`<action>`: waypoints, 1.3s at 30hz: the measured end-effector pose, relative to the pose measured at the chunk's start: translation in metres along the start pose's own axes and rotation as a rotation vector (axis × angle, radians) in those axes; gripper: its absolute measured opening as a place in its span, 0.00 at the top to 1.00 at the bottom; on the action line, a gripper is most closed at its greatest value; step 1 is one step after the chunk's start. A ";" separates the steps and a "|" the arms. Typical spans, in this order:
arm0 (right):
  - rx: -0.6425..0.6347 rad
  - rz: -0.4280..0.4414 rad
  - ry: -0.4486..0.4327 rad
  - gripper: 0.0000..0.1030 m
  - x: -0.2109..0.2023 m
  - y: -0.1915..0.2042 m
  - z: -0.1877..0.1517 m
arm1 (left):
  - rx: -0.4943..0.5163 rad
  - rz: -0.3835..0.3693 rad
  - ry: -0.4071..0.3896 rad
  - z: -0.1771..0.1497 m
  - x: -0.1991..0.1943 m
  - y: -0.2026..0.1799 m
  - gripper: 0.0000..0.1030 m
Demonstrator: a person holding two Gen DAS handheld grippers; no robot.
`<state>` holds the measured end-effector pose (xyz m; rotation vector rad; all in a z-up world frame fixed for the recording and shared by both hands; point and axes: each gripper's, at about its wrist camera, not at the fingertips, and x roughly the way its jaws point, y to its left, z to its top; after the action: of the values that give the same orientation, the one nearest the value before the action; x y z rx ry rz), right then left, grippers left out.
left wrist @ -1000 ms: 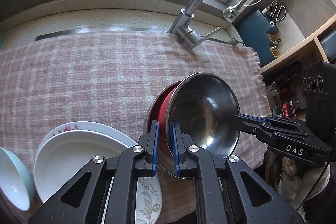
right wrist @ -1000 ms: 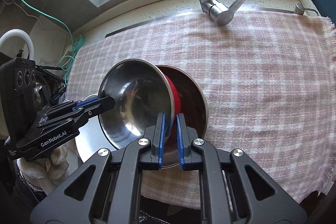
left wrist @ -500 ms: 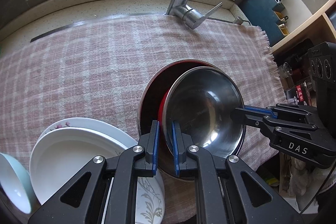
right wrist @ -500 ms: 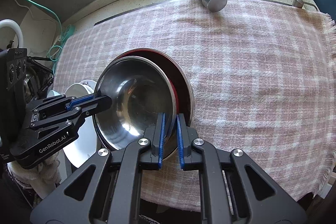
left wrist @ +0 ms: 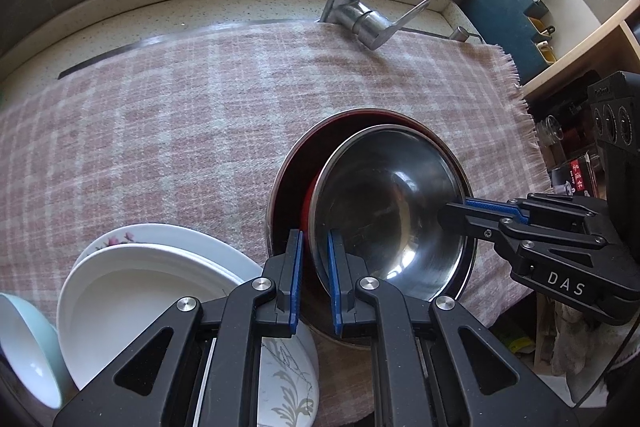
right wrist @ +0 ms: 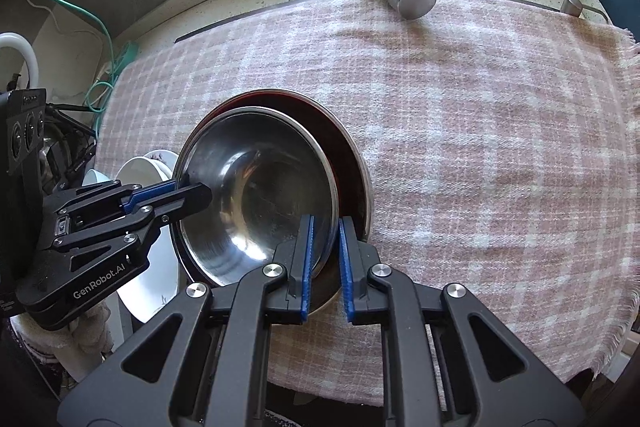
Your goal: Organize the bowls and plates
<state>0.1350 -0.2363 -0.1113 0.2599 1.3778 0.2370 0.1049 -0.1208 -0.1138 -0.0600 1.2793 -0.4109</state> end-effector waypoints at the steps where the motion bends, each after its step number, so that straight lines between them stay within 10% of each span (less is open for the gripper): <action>1: 0.001 0.001 0.000 0.87 0.000 0.000 0.000 | 0.000 0.000 0.000 0.000 0.000 0.000 0.90; 39: -0.096 0.076 -0.187 0.75 -0.054 0.056 0.005 | -0.129 -0.004 -0.222 -0.028 -0.088 0.044 0.88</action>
<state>0.1292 -0.2008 -0.0422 0.2486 1.1695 0.3331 0.0705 -0.0456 -0.0535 -0.2115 1.0855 -0.3154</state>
